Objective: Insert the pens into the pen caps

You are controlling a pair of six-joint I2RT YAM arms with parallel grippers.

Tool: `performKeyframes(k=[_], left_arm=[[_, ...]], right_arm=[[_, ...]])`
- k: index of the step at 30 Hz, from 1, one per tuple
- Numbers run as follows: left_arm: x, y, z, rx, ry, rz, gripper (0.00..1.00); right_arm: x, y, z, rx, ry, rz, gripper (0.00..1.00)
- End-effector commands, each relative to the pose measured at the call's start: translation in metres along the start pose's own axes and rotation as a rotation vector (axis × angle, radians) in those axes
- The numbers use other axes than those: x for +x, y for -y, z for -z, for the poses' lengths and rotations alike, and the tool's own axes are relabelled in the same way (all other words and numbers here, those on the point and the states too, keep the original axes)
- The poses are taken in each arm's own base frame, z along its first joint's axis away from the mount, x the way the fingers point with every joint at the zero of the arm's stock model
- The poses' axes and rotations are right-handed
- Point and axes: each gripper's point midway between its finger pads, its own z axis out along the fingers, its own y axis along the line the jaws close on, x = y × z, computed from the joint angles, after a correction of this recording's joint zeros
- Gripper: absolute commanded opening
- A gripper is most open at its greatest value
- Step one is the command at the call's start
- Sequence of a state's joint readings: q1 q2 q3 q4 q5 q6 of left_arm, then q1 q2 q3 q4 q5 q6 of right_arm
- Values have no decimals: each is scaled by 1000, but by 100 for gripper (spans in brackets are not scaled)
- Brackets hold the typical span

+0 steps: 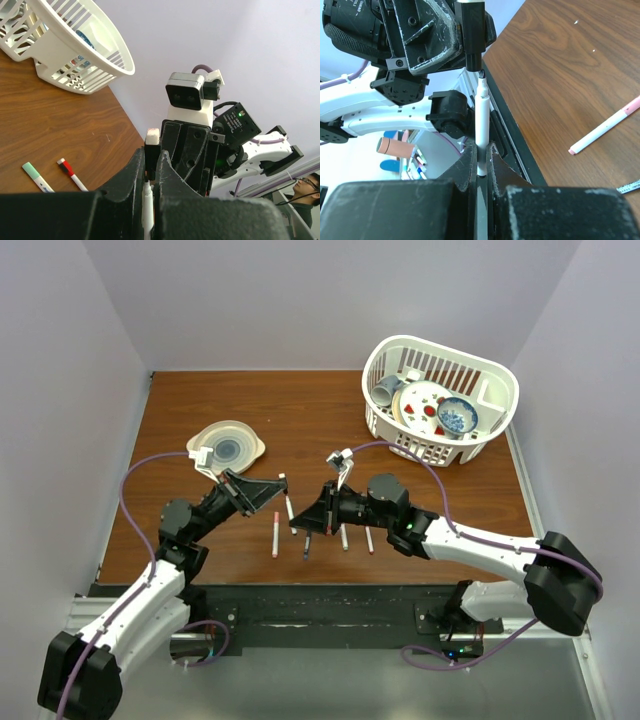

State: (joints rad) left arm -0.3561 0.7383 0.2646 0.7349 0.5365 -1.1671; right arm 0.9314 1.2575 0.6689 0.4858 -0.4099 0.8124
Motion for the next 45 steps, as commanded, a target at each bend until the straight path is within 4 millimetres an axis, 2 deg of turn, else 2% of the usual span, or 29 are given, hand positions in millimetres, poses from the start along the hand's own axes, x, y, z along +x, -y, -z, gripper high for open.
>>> performKeyframes(k=[1,12,26,36,45], left_arm=[[3,4,4,22,2,-36,0],[1,-5,-2,-13,-8,-60,0],[-6,5,-6,5,-1,-76,0],[11,-9,7,-13,-24,-53,0],[18,-13,11,-19,-45,-63,0]], right_arm=[[-16,-16,-1,-34,50,23,0],[-16,-16,-2,-30,40,21,0],[-11,-12,-6,-23,14,9,0],[-26,-19,-10,-32,58,23,0],[-37,-24,-10,-25,90,29,0]])
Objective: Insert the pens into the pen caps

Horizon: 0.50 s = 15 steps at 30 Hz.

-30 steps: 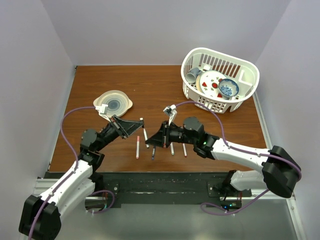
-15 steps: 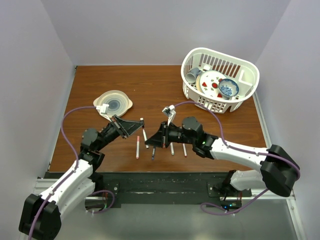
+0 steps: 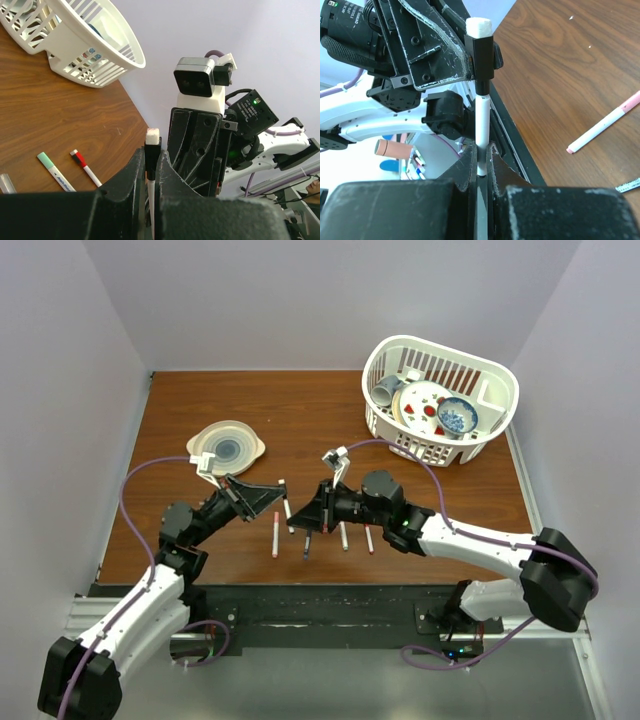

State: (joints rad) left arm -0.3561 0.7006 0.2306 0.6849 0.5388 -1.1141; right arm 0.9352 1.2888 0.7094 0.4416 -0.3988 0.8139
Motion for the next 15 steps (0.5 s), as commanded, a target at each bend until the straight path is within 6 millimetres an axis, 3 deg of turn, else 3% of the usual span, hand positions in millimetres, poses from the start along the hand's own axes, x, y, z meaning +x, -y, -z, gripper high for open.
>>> performKeyframes(k=[1,7,15], left_arm=[[8,2,4,22,-25,-31,0],[15,13,14,76,-27,14,0],[25,6,22,66,-37,32,0]], right_arm=[[-37,-27,0,-46,114,43,0],[-55,-23,-1,6,170,91,0],[-90,-27,0,21,247,165,0]])
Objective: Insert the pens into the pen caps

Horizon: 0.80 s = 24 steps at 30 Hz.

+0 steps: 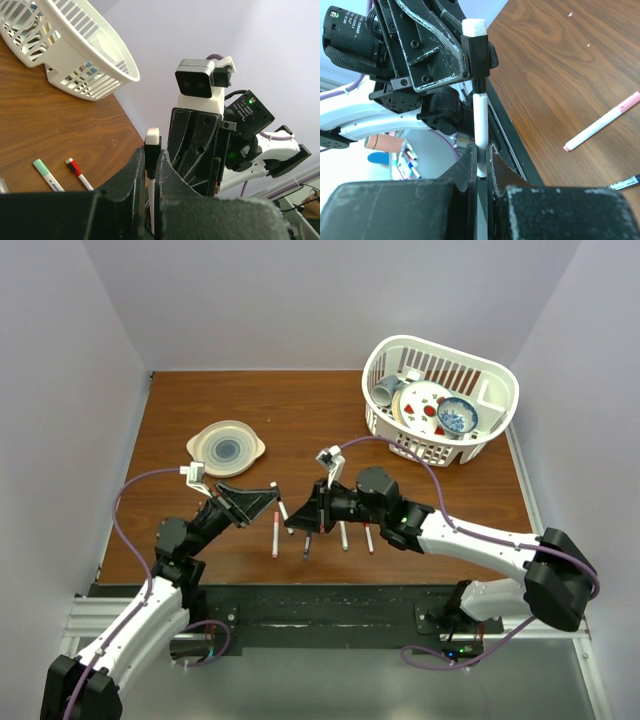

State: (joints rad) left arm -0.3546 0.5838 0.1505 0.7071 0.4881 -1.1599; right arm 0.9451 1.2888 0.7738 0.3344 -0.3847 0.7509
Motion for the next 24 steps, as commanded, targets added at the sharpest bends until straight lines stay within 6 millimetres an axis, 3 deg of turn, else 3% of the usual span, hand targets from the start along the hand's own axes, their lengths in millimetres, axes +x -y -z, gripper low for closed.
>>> performKeyframes(k=[1,10,20,24], left_arm=[[26,3,9,44,-107,19,0],[30,-4,11,33,-100,34,0],[43,-14,17,16,-134,45,0],[47,-17,17,15,-151,46,0]], right_arm=[[-92,-24,4,-13,281,124,0],[-101,-26,-8,-16,261,168,0],[-132,-6,-12,-14,320,142,0],[-141,-14,-18,-59,311,180,0]])
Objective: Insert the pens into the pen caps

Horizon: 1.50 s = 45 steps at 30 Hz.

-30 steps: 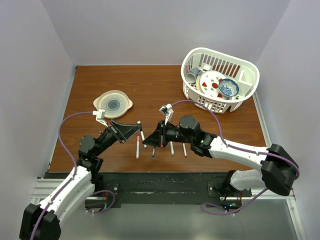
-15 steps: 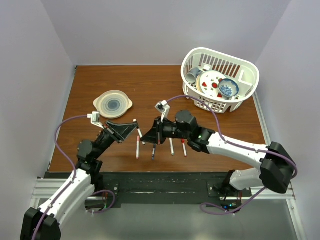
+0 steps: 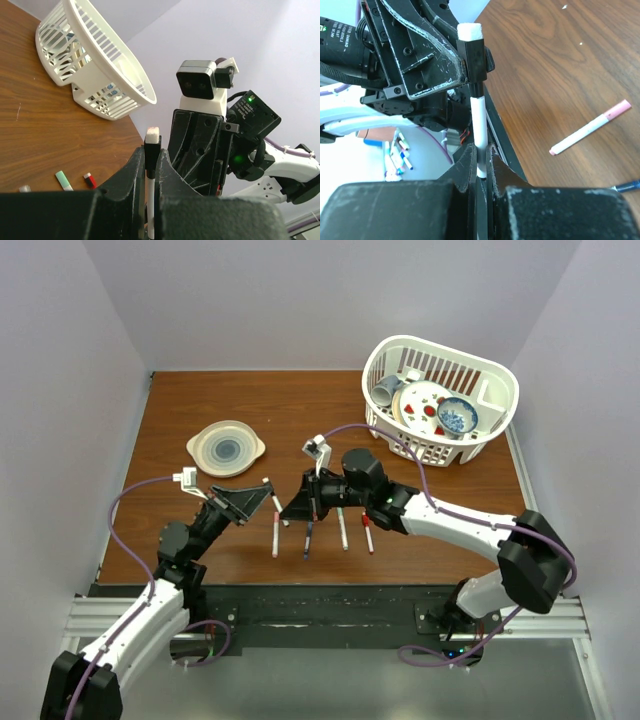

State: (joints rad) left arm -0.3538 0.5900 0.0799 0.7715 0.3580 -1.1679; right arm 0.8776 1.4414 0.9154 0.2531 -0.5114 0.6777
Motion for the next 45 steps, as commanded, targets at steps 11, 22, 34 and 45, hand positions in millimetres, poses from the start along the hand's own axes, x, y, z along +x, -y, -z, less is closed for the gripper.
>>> performKeyframes(k=[11,22,34,45], left_arm=[[68,0,24,89,-310,48,0],[66,10,18,114,-301,73,0],[15,58,-27,167,-188,27,21],[-9,76,-51,149,-165,-89,79]], right_arm=[[-147,-17,17,-30,419,174,0],[-148,-10,5,-56,385,175,0],[-76,0,18,-99,220,182,0],[-23,28,56,66,147,173,0]])
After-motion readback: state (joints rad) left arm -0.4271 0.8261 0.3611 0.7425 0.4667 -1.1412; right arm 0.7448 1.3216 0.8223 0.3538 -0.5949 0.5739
